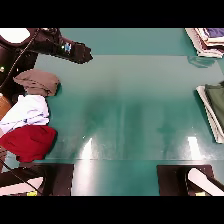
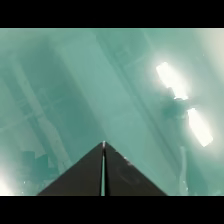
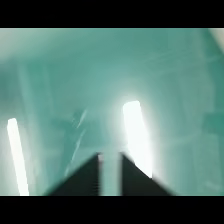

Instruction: Fold the shirts.

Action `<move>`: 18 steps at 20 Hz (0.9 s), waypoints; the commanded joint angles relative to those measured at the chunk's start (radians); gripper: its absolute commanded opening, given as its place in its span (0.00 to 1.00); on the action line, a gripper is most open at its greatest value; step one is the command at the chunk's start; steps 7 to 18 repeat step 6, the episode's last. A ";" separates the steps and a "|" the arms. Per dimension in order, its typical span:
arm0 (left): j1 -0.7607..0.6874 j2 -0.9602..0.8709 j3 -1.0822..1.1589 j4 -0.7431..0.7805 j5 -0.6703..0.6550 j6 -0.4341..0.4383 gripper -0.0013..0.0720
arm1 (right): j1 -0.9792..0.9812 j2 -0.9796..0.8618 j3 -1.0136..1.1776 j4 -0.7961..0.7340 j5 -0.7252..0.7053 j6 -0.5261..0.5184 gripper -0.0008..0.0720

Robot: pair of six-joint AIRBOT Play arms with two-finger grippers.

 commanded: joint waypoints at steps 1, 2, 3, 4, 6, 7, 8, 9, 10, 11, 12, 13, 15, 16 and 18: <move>0.000 0.000 0.000 0.000 0.009 0.000 0.05 | 0.258 0.003 0.000 0.022 -0.040 -0.026 0.04; 0.000 0.000 0.000 0.000 0.009 0.000 0.05 | 0.305 0.003 0.000 0.021 -0.050 -0.035 0.04; 0.000 0.000 0.000 0.000 0.009 0.000 0.05 | 0.346 0.003 0.000 0.021 -0.058 -0.037 0.04; 0.000 0.000 0.000 0.000 0.009 0.000 0.05 | 0.373 0.003 0.000 0.021 -0.060 -0.037 0.04; 0.000 0.000 0.000 0.000 0.009 0.000 0.05 | 0.408 0.003 0.000 0.022 -0.058 -0.037 0.04; 0.000 0.000 0.000 0.000 0.009 0.000 0.05 | 0.408 0.003 0.000 0.022 -0.058 -0.037 0.04; 0.000 0.000 0.000 0.000 0.009 0.000 0.05 | 0.408 0.003 0.000 0.022 -0.058 -0.037 0.04; 0.000 0.000 0.000 0.000 0.009 0.000 0.05 | 0.408 0.003 0.000 0.022 -0.058 -0.037 0.04; 0.000 0.000 0.000 0.000 0.009 0.000 0.05 | 0.408 0.003 0.000 0.022 -0.058 -0.037 0.04; 0.000 0.000 0.000 0.000 0.009 0.000 0.05 | 0.408 0.003 0.000 0.022 -0.058 -0.037 0.04; 0.000 0.000 0.000 0.000 0.009 0.000 0.05 | 0.408 0.003 0.000 0.022 -0.058 -0.037 0.04; 0.000 0.000 0.000 0.000 0.009 0.000 0.05 | 0.408 0.003 0.000 0.022 -0.058 -0.037 0.04; 0.000 0.000 0.000 0.000 0.009 0.000 0.05 | 0.408 0.003 0.000 0.022 -0.058 -0.037 0.04; 0.000 0.000 0.000 0.000 0.009 0.000 0.05 | 0.408 0.003 0.000 0.022 -0.058 -0.037 0.04; 0.000 0.000 0.000 0.000 0.009 0.000 0.05 | 0.408 0.003 0.000 0.022 -0.058 -0.037 0.04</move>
